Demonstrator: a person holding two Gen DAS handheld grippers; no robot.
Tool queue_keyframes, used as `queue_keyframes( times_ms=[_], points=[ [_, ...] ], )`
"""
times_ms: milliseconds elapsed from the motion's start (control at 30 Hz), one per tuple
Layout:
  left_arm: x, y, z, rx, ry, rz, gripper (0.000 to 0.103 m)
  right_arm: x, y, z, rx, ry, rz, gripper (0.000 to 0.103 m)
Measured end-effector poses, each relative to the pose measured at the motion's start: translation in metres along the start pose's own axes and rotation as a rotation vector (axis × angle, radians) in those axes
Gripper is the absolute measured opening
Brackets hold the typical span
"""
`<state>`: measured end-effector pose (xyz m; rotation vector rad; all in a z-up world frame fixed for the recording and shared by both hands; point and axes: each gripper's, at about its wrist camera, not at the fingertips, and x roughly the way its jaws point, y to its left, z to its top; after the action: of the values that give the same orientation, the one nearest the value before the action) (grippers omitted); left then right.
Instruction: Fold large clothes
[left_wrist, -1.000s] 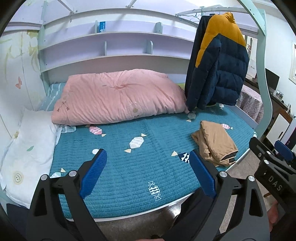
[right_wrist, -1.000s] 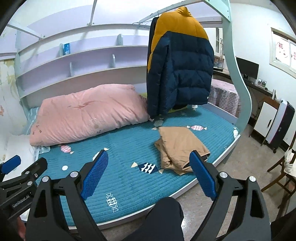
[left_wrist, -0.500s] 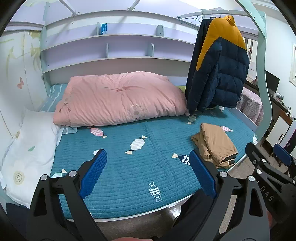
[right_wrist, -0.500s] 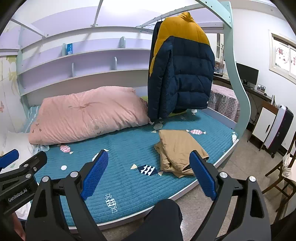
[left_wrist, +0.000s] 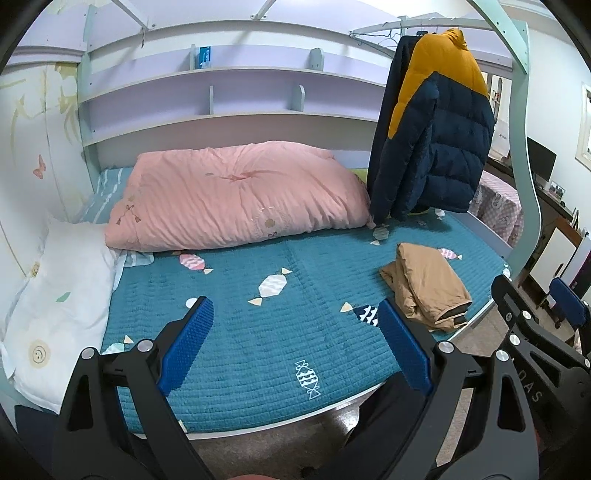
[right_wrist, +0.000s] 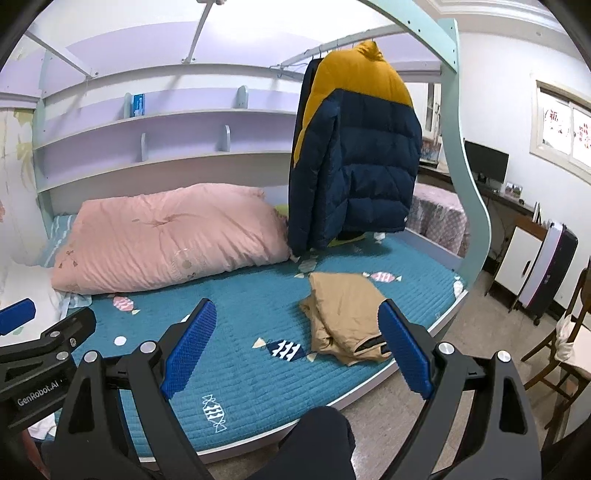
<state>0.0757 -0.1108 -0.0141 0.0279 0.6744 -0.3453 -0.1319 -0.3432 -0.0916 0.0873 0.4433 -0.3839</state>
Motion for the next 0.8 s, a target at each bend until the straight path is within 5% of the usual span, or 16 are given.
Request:
queue_keyframes(
  times_ms=[800],
  points=[
    [-0.02,-0.007,-0.002,0.021,-0.044,0.003,0.092,-0.011,-0.001,0.004,0.009,-0.012,0.019,0.086]
  ],
)
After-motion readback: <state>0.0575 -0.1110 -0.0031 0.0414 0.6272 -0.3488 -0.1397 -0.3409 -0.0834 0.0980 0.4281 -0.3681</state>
